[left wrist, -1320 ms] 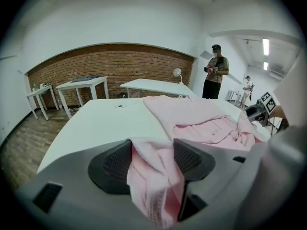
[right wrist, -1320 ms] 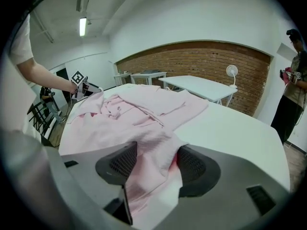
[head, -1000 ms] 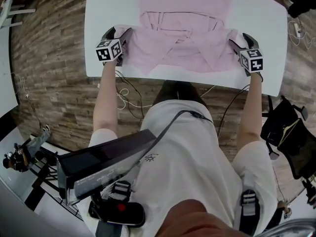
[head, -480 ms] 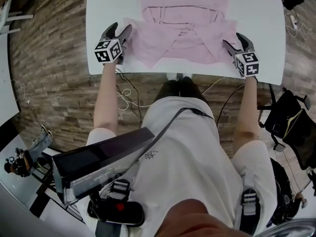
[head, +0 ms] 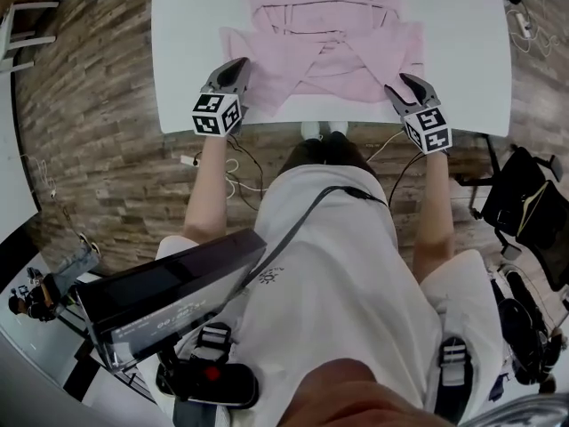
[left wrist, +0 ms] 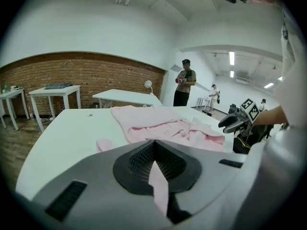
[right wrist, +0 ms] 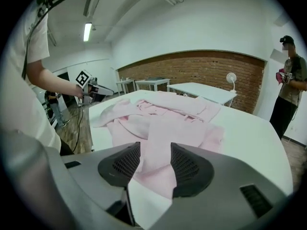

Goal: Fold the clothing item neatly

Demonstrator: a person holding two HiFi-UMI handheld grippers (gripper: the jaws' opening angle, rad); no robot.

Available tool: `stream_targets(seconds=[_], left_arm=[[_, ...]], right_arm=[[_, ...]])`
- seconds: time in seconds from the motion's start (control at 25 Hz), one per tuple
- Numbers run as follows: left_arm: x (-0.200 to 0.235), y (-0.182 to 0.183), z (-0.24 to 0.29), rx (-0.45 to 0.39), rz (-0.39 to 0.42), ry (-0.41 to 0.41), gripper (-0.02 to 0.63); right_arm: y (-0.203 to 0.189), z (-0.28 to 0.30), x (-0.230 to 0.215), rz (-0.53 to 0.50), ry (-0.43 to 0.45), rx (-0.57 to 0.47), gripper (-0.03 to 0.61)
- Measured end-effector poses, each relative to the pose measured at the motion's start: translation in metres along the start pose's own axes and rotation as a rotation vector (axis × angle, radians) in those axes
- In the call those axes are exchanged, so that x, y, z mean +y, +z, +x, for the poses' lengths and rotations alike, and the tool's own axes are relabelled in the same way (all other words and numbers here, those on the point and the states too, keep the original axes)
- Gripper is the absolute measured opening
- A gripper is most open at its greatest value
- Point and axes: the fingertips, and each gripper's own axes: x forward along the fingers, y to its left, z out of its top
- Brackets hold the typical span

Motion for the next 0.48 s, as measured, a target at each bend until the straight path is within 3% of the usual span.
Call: stream_targets(seconds=[0.16,0.36,0.4,0.44,0.48], left_arm=[[-0.019,-0.014,-0.004,-0.011,-0.046,-0.001,0.002],[-0.04,-0.018,-0.007,-0.014,0.029,-0.003,0.002],[-0.042,-0.017,-0.006,-0.015,0.036,-0.01,0.002],[-0.044,-0.017,-0.005,-0.016,0.04,-0.018,0.003],[-0.046,-0.016,-0.005,-0.016,0.045,-0.024,0.003]], right_arm=[[-0.023,0.005,0.013,-0.012,-0.057,0.074,0.201],[-0.039,0.017,0.011,-0.011,-0.153,0.141,0.199],[-0.039,0.016,0.009,-0.007,-0.177,0.148,0.17],[-0.036,0.014,0.008,-0.002,-0.201,0.149,0.068],[-0.033,0.012,0.006,0.001,-0.221,0.146,0.025]])
